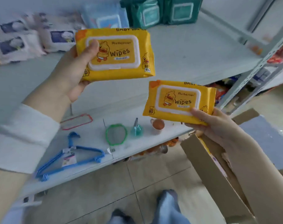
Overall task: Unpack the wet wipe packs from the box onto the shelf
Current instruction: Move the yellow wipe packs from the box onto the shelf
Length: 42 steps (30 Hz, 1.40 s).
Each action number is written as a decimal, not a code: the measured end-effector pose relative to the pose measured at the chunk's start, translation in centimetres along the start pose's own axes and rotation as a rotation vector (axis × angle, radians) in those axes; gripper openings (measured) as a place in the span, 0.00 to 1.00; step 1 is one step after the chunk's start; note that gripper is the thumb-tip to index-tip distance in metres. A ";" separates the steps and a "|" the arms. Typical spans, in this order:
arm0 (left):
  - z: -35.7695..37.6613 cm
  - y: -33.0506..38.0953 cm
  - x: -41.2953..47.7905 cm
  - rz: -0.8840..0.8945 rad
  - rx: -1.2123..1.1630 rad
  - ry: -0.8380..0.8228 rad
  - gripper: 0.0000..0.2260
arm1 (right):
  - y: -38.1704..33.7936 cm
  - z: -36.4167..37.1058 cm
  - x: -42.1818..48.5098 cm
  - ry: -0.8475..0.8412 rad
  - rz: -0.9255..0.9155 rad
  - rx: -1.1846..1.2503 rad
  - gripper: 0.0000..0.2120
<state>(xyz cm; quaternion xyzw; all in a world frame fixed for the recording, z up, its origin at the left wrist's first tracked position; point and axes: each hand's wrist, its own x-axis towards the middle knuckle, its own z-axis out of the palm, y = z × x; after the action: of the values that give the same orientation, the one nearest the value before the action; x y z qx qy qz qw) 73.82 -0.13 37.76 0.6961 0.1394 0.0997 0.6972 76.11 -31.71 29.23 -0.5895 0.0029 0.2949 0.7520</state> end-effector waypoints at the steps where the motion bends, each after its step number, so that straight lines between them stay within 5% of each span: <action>1: -3.3 0.2 -0.6 0.002 0.000 0.038 0.09 | 0.0 3.0 0.9 -0.014 -0.007 -0.013 0.38; 15: -38.5 -5.4 -2.0 -0.092 -0.009 0.500 0.05 | 2.0 35.5 15.6 -0.336 -0.065 -0.276 0.44; 22: -51.0 -6.2 -0.5 -0.133 0.024 0.654 0.04 | 4.9 49.5 23.8 -0.427 -0.067 -0.369 0.20; 28: -58.7 -5.4 3.4 -0.150 0.094 0.532 0.03 | 7.3 58.8 28.2 -0.342 -0.131 -0.448 0.23; 32: -61.2 -7.1 6.1 -0.203 0.295 0.532 0.03 | 9.0 61.5 29.8 -0.112 -0.247 -0.681 0.20; 36: -62.0 -7.9 7.0 -0.292 0.591 0.701 0.30 | 9.8 62.2 29.7 0.144 -0.275 -1.004 0.26; 39: -59.8 -6.8 6.8 -0.191 0.828 0.831 0.39 | 9.7 62.2 27.9 0.191 -0.274 -1.136 0.34; 42: -55.3 -5.1 7.1 0.039 1.194 0.514 0.31 | 8.3 60.3 25.4 0.185 -0.288 -1.276 0.32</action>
<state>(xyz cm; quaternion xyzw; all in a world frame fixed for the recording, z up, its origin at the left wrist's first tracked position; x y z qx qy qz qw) 61.79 54.27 32.72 0.9202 0.3205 0.1810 0.1331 72.68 34.11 31.28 -0.9368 -0.1866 0.0835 0.2839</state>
